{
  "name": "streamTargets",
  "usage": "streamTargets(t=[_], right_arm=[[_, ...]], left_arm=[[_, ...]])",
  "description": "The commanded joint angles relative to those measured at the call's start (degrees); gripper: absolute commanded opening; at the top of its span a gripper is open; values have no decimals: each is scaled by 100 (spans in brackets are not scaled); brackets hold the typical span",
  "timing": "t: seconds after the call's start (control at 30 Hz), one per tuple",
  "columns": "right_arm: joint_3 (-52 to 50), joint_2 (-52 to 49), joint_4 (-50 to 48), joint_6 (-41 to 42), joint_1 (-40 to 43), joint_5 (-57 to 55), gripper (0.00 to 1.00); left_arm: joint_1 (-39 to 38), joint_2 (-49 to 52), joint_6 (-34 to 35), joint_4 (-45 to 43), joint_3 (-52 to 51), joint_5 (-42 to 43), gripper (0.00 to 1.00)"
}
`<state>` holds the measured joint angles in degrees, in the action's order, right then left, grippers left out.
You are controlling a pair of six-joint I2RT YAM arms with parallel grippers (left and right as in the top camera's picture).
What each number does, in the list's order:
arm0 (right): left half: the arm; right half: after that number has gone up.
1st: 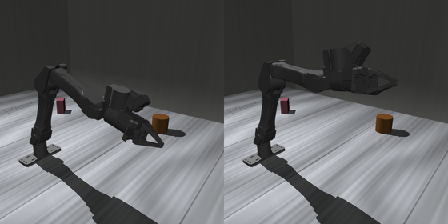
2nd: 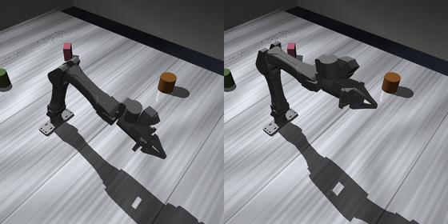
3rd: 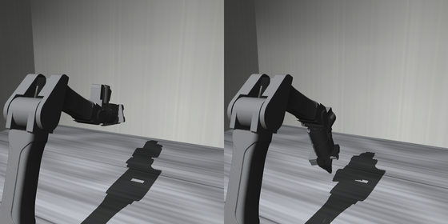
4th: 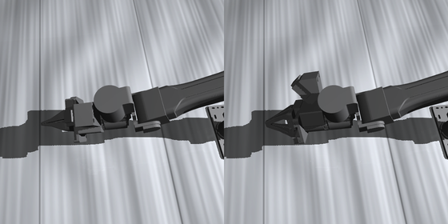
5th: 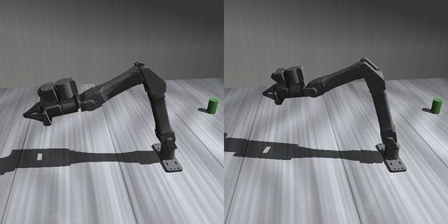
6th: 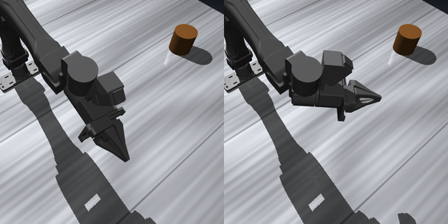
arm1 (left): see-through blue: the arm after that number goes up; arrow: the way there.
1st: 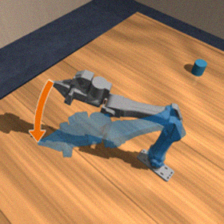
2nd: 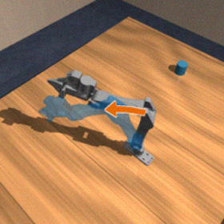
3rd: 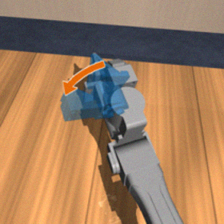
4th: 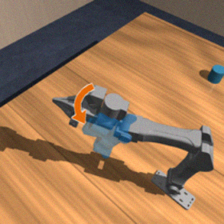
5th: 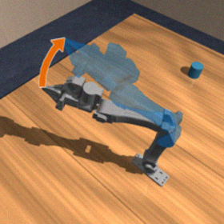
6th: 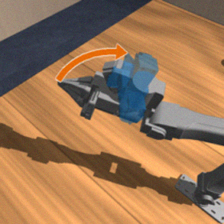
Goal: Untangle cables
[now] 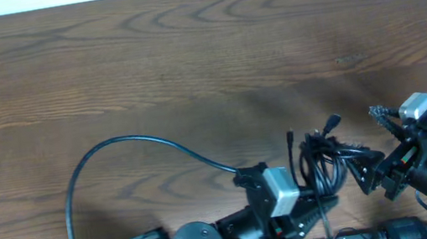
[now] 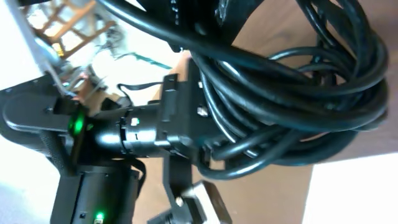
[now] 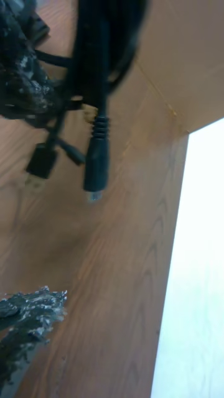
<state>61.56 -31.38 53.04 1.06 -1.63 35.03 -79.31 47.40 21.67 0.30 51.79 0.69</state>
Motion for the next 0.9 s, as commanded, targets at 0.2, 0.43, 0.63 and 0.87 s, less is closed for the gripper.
streamTargets(t=[0.2,0.43,0.63,0.87], right_arm=[[59,-13,55,-586,9,1679,90],[57,-13,61,-586,9,2114,92],[57,-13,66,-586,9,2214,95],[57,-13,61,-581,9,1989,96]], left_arm=[[-144,-573,-903,131,105,490,7],[-144,-573,-918,188,105,293,8],[-144,-570,-920,365,105,-367,7],[-46,-562,-1054,595,105,-1189,8]])
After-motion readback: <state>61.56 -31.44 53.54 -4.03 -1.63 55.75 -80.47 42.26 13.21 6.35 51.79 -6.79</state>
